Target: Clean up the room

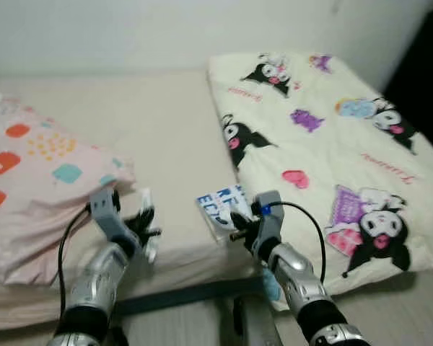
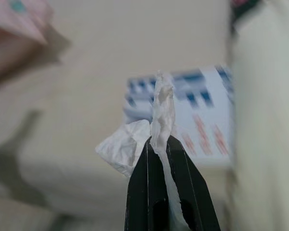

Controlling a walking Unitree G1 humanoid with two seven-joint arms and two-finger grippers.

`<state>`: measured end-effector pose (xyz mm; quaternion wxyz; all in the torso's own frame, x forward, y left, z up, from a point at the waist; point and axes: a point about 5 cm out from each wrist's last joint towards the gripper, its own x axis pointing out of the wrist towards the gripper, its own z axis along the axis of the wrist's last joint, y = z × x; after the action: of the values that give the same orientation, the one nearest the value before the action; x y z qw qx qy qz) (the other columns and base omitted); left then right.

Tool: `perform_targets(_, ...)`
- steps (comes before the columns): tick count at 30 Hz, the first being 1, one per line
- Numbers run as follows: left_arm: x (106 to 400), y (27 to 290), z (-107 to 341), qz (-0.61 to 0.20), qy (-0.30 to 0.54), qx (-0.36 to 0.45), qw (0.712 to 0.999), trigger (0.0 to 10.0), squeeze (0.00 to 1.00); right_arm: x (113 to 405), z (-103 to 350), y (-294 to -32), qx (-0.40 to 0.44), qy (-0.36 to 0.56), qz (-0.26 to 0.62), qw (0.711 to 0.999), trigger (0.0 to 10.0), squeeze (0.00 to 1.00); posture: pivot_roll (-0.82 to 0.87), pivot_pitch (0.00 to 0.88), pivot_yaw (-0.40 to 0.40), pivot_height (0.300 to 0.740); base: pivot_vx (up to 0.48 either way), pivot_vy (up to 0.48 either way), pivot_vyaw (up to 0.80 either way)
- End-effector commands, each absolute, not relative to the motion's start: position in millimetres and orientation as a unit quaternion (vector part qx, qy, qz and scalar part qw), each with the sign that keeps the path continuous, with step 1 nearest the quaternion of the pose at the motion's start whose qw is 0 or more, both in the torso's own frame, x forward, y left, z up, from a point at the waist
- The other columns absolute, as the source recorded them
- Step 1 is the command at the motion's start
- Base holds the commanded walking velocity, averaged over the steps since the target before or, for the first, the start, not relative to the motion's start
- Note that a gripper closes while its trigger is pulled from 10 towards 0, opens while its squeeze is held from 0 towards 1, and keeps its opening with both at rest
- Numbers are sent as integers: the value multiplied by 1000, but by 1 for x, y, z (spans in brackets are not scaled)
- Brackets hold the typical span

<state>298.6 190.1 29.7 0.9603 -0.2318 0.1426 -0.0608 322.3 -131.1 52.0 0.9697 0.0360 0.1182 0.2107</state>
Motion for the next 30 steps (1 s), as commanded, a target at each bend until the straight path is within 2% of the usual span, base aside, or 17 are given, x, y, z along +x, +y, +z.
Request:
perform_targets(1, 287, 201, 15, -42, 172, -219, 960, 10000, 0, 315, 40, -129, 26, 142, 212, 967, 0, 0, -79, 61, -19, 560, 0, 0, 0)
perform_targets(4, 278, 204, 3, -30, 195, -217, 956, 10000, 0, 314, 37, -130, 25, 145, 210, 966, 0, 0, -84, 62, -18, 565, 0, 0, 0)
perform_targets(6, 258, 208, -19, -9, 245, -211, 946, 10000, 0, 313, 37, -130, 25, 144, 208, 967, 0, 0, -87, 60, -13, 575, 0, 0, 0)
perform_targets(10, 250, 209, -27, 0, 267, -204, 942, 10000, 0, 314, 37, -130, 26, 144, 206, 968, 0, 0, -85, 59, -13, 580, 0, 0, 0)
perform_targets(21, 185, 215, -76, 82, 408, -187, 890, 10000, 0, 298, 11, -128, 11, 195, 200, 960, 0, 0, -95, 54, -7, 620, 0, 0, 0)
perform_targets(30, 177, 215, -81, 92, 421, -189, 883, 10000, 0, 288, 0, -128, -1, 217, 201, 955, 0, 0, -94, 53, -8, 645, 0, 0, 0)
